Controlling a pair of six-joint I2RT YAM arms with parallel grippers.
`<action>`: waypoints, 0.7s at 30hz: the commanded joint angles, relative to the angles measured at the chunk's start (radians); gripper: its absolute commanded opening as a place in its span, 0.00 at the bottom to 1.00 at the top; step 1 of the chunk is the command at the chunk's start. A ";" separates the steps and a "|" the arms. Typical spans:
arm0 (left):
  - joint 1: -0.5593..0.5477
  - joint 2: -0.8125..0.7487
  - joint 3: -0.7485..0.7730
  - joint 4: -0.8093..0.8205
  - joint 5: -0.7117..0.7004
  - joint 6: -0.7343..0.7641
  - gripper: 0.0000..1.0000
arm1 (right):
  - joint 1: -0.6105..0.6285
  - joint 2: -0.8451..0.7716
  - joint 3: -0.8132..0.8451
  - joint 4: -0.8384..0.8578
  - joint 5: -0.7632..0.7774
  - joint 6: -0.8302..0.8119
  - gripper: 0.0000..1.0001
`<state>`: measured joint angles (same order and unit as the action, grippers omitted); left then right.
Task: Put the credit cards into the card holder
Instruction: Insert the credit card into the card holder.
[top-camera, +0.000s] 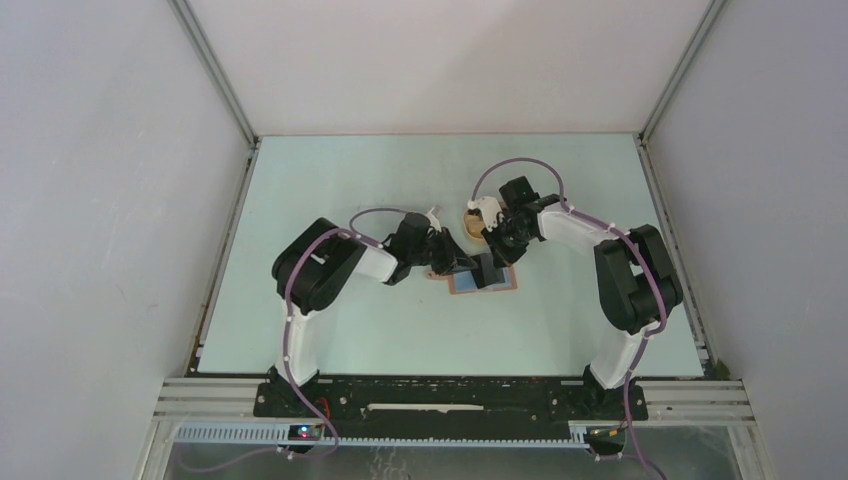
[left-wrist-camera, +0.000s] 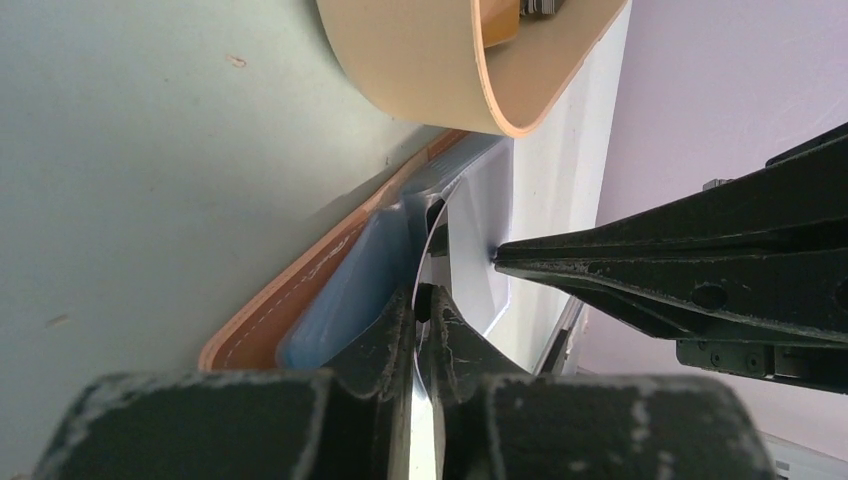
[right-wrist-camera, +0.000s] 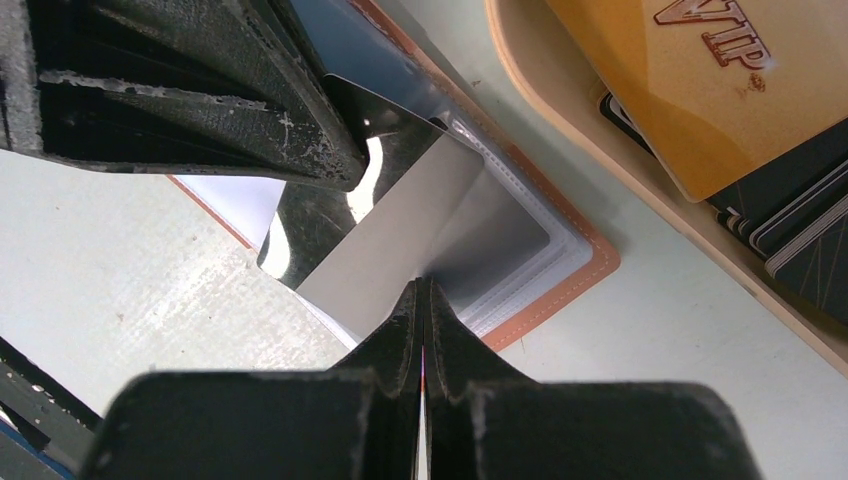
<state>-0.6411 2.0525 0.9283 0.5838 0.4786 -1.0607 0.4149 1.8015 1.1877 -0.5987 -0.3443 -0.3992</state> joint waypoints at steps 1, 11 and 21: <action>-0.020 0.050 0.037 -0.109 0.023 0.054 0.12 | 0.010 -0.029 0.026 -0.020 0.005 -0.009 0.00; -0.019 0.064 0.056 -0.105 0.032 0.062 0.20 | 0.007 -0.085 0.024 -0.025 -0.071 -0.029 0.00; -0.013 0.071 0.048 -0.078 0.040 0.062 0.24 | 0.033 -0.173 -0.020 0.006 -0.167 -0.110 0.04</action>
<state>-0.6411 2.0815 0.9653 0.5655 0.5129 -1.0462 0.4198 1.6905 1.1858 -0.6155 -0.4576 -0.4503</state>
